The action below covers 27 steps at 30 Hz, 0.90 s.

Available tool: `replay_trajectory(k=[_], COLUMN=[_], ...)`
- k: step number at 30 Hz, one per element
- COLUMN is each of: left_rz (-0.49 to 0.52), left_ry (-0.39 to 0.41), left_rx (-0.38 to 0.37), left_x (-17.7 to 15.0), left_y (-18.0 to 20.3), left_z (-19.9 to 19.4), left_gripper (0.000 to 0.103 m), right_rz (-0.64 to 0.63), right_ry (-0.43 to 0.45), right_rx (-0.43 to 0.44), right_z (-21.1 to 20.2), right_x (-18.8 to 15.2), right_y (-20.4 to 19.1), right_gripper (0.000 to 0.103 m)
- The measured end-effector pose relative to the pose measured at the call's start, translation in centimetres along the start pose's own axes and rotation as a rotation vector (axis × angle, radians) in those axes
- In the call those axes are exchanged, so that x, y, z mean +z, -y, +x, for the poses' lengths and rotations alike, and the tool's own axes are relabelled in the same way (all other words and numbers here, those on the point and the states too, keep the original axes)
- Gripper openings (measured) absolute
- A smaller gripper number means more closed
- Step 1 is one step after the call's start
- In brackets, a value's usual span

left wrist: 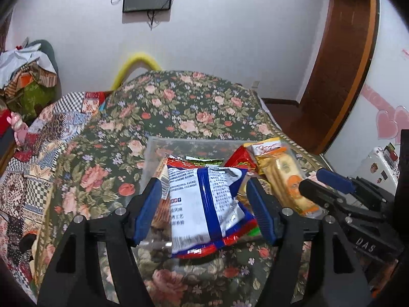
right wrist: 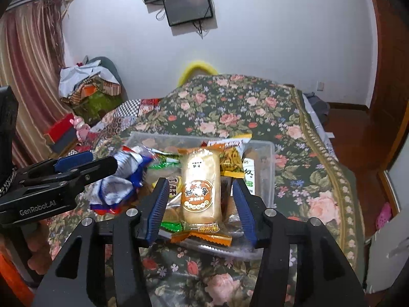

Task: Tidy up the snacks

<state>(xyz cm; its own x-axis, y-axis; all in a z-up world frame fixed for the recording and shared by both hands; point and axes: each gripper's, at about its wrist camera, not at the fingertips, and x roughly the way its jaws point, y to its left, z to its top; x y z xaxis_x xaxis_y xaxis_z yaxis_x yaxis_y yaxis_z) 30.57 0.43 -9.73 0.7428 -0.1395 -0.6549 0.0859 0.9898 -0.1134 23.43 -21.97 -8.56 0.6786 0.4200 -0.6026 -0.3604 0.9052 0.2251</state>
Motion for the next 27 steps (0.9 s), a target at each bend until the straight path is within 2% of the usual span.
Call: replay_trajectory(k=[3,9,18,20,25,27], left_rz=[-0.003,0.032,0.07,0.066,0.054,0.053], left_ry=[0.042,0.195,0.385,0.406,0.433,0.442], left_rx=[-0.008,0.005,0.009,0.002,0.005,0.01], left_x=[0.0,-0.4,-2.1,-2.6,-3.7,-4.1], left_y=[0.2,1.6,3.9,4.2,4.5,4.6], left_z=[-2.5,-9.6,-19.2,-21.0,-23.3,-24.1], left_gripper=[0.068,0.068,0.068,0.072,0.095,0.098], right_rz=[-0.016,-0.051,-0.083,-0.08,-0.076,-0.074], right_ry=[0.033,0.138,0.307,0.334,0.374,0.386], right_rx=[0.0,0.01,0.04,0.039,0.018,0.002], right_z=[-2.1,-7.9,-16.0,-17.4,-19.4,-19.9], right_x=[0.2,0.7,0.4,0.2,-0.8,-1.1], right_y=[-0.5,-2.2,-5.5,-6.1,-6.9,-7.2], right_gripper=[0.048,0.049,0.062,0.069,0.085,0.088])
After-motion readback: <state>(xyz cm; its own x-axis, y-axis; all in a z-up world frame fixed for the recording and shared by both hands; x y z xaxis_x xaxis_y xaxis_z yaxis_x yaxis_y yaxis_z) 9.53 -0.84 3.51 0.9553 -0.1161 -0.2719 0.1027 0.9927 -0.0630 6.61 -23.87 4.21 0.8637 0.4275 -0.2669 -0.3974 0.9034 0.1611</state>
